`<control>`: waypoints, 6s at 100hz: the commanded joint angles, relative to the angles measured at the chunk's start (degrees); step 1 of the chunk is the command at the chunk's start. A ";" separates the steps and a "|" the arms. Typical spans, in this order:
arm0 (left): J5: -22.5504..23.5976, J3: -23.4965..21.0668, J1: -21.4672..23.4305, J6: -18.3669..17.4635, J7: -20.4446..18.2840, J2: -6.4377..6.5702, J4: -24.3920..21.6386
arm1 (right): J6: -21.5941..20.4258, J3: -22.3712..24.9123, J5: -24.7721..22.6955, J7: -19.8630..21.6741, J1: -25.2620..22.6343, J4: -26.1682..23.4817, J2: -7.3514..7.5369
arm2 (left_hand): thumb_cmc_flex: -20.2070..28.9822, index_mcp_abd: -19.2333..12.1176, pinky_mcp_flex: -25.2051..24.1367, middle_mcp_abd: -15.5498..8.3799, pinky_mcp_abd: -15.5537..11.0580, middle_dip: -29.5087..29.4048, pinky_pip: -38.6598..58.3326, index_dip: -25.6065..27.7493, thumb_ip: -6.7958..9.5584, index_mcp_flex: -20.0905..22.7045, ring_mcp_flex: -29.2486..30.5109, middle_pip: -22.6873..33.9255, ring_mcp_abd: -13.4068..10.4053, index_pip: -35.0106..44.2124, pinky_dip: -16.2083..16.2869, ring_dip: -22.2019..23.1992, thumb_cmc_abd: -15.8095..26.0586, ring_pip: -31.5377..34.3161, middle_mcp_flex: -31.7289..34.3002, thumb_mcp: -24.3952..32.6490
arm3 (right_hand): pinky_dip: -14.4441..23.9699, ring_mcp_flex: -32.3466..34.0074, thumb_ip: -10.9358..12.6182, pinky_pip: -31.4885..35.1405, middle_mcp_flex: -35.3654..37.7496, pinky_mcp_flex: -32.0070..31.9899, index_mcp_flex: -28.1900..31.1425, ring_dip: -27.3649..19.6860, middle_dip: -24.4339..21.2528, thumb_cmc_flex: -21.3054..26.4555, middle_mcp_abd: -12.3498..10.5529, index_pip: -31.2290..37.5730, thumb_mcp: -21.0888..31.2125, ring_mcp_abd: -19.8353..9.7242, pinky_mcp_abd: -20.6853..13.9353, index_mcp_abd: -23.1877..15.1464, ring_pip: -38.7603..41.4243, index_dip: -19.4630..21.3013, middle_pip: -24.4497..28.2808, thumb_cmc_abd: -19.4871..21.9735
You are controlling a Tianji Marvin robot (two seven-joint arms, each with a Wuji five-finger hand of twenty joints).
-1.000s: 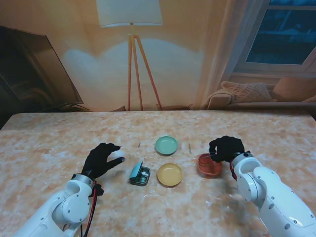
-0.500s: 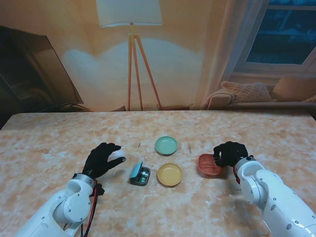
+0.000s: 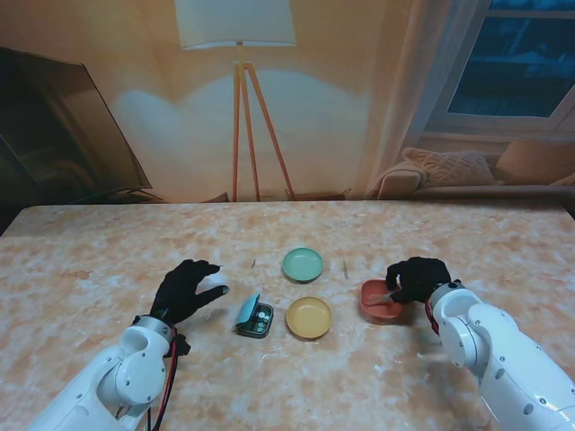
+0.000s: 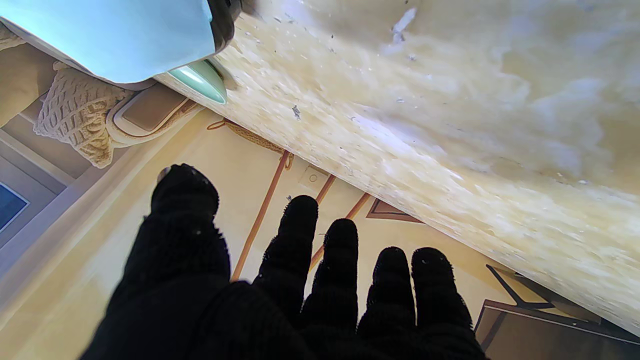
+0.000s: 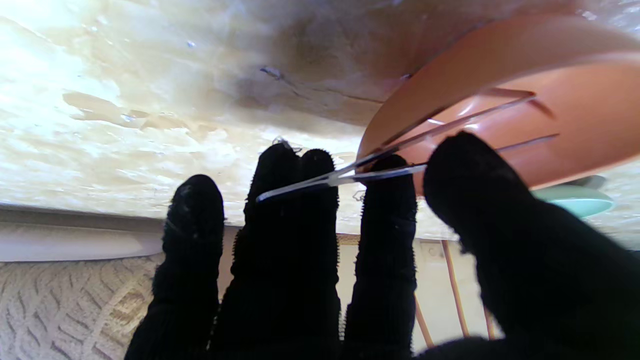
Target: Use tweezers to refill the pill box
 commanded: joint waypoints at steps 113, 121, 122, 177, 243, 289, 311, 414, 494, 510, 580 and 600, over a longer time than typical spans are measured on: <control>3.52 -1.53 1.98 -4.92 -8.34 2.00 -1.09 | -4.95 0.69 3.21 5.87 -0.42 -12.04 -0.46 | -7.84 -1.07 -0.17 1.12 -0.31 -0.41 -1.93 -2.54 1.43 -9.73 -1.35 -2.01 1.48 -4.75 -0.23 -0.28 -13.11 -1.44 -4.93 0.89 | -16.35 -30.16 10.00 -23.92 -30.99 -23.52 -17.27 -18.08 -5.15 -17.73 8.55 -29.12 -17.97 7.73 6.33 20.50 -40.72 5.20 -18.30 14.79; 4.06 -1.28 2.11 -5.76 -8.77 2.20 -0.74 | -4.60 -0.27 4.00 5.02 -0.07 -11.98 -0.66 | -26.16 -1.25 0.46 1.15 -0.33 -0.52 -2.06 -3.23 -3.11 -10.83 -1.04 -1.86 1.59 -4.69 -0.12 -0.04 -21.68 -1.38 -5.17 38.95 | -16.56 -30.59 10.03 -24.22 -31.63 -23.71 -17.79 -18.20 -5.18 -17.81 8.89 -29.67 -18.29 8.00 6.27 20.85 -40.90 5.10 -18.31 14.95; 4.13 -1.22 2.10 -5.88 -8.73 2.21 -0.64 | -4.56 -0.39 4.13 4.86 -0.05 -11.96 -0.69 | -26.27 -1.24 0.54 1.17 -0.33 -0.51 -2.04 -3.25 -3.15 -10.95 -1.01 -1.83 1.55 -4.74 -0.11 -0.02 -21.67 -1.34 -5.19 39.22 | -16.60 -30.67 10.04 -24.30 -31.78 -23.83 -17.79 -18.22 -5.19 -17.74 8.83 -29.70 -18.30 8.00 6.26 20.91 -40.94 5.09 -18.34 14.94; 2.09 2.99 -1.21 -9.14 -8.88 2.22 5.13 | -4.16 -2.05 5.91 2.74 0.12 -12.21 -1.18 | -25.48 -0.92 1.34 1.02 -0.56 -0.06 -1.18 -4.27 -3.70 -12.38 -0.95 -1.03 1.50 -4.93 0.34 0.05 -22.06 -0.19 -5.76 41.18 | -17.68 -30.99 10.22 -25.60 -32.15 -23.95 -16.92 -18.47 -5.21 -17.16 9.18 -30.34 -18.39 8.42 6.29 21.04 -41.03 5.53 -17.75 14.50; 0.01 6.47 -3.25 -9.87 -9.43 2.13 9.12 | -4.24 -1.77 6.66 1.46 -0.56 -13.06 -1.45 | -25.01 -3.67 1.32 1.00 -0.49 -0.10 -0.87 -4.69 -3.95 -14.88 -1.10 -1.08 1.76 -4.57 0.45 -0.07 -23.81 0.06 -6.53 44.17 | -17.79 -30.63 10.18 -25.27 -31.63 -23.63 -16.42 -18.44 -5.27 -16.26 9.43 -29.58 -17.49 8.82 6.78 19.90 -40.96 6.30 -17.79 14.20; -1.98 8.59 -5.03 -10.91 -10.25 2.04 12.26 | -2.10 -4.41 9.73 -0.21 0.44 -12.82 -2.15 | -23.53 -6.60 1.19 0.71 -0.78 -0.26 -1.74 -4.75 -3.74 -15.90 -1.69 -1.28 1.06 -3.09 0.05 -0.10 -24.18 -0.26 -7.21 44.06 | -17.82 -30.53 10.20 -25.14 -31.42 -23.65 -16.10 -18.32 -5.26 -15.31 9.45 -28.36 -16.93 9.05 6.51 18.69 -40.66 6.83 -17.71 13.95; -2.21 10.01 -6.24 -11.70 -9.32 1.83 14.26 | -1.74 -5.25 10.04 -0.79 0.49 -13.58 -2.34 | -22.87 -6.32 1.45 0.15 -1.05 0.01 -1.27 -4.33 -3.72 -14.50 -1.50 -0.80 0.57 -1.95 0.30 -0.04 -24.45 0.17 -7.00 45.00 | -17.75 -30.18 10.26 -24.91 -31.05 -23.15 -15.77 -18.20 -5.18 -14.22 9.23 -27.83 -16.13 8.84 6.30 18.56 -40.42 6.96 -17.53 13.74; -1.63 11.66 -7.17 -11.34 -9.52 1.93 14.82 | 1.52 -21.99 20.64 -9.07 6.12 -9.67 -6.06 | -21.01 -7.25 1.28 -0.61 -1.52 0.51 -0.39 -0.51 -3.47 -10.06 -1.19 0.00 -0.09 2.42 0.69 -0.07 -24.05 0.79 -6.04 44.56 | -10.55 -5.96 2.27 -10.22 0.31 -7.08 2.50 -8.65 0.03 5.54 -1.22 6.67 -11.70 2.13 -2.62 1.74 -20.75 -3.32 -4.88 13.59; -2.13 12.08 -7.55 -11.56 -8.76 1.69 15.83 | 3.37 -32.48 31.09 -13.31 10.98 -0.44 -10.80 | -20.94 -6.74 1.40 -0.36 -1.67 0.54 -0.14 -0.50 -3.43 -9.55 -1.05 0.01 -0.02 2.34 0.79 0.00 -23.59 0.91 -5.88 44.30 | -10.51 -3.53 2.50 -9.51 3.77 -5.43 5.39 -8.14 -0.15 6.99 -1.81 8.36 -11.16 1.03 -4.12 1.26 -18.89 -4.35 -4.16 14.60; -2.19 12.21 -7.69 -11.72 -8.49 1.63 16.15 | 3.61 -32.06 32.25 -13.37 10.50 0.62 -10.94 | -20.85 -6.30 1.32 -0.33 -1.65 0.55 -0.13 -0.51 -3.44 -9.44 -1.15 0.02 0.08 2.27 0.79 -0.01 -23.86 0.88 -5.91 44.39 | -10.33 -3.46 2.48 -9.06 3.93 -5.39 5.58 -8.02 -0.12 7.08 -1.54 8.39 -11.15 1.22 -4.01 1.50 -18.58 -4.40 -4.01 14.62; -2.28 12.06 -7.21 -11.34 -7.83 1.48 16.18 | 3.06 -30.95 35.56 -14.27 8.23 3.89 -11.44 | -20.86 -6.17 1.35 -0.29 -1.68 0.62 0.14 -0.47 -3.46 -9.39 -0.98 0.14 0.16 2.14 0.91 0.06 -23.45 1.01 -5.77 44.04 | -9.95 -2.72 2.59 -8.15 4.28 -5.21 5.54 -7.79 -0.01 7.20 -0.80 8.30 -11.65 1.85 -3.03 1.87 -17.72 -4.10 -3.56 15.07; -2.18 11.73 -6.84 -10.91 -6.54 1.21 15.95 | 3.24 -29.24 34.64 -15.06 7.01 1.47 -11.06 | -20.43 -5.80 1.37 -0.21 -1.58 0.71 0.57 -0.58 -3.48 -9.31 -0.71 0.33 0.25 1.95 1.14 0.17 -21.86 1.23 -5.42 42.53 | -10.22 -4.13 2.55 -8.86 2.58 -6.30 3.59 -8.28 -0.33 6.47 -0.57 7.40 -11.94 2.42 -2.24 2.26 -18.91 -4.06 -4.51 14.52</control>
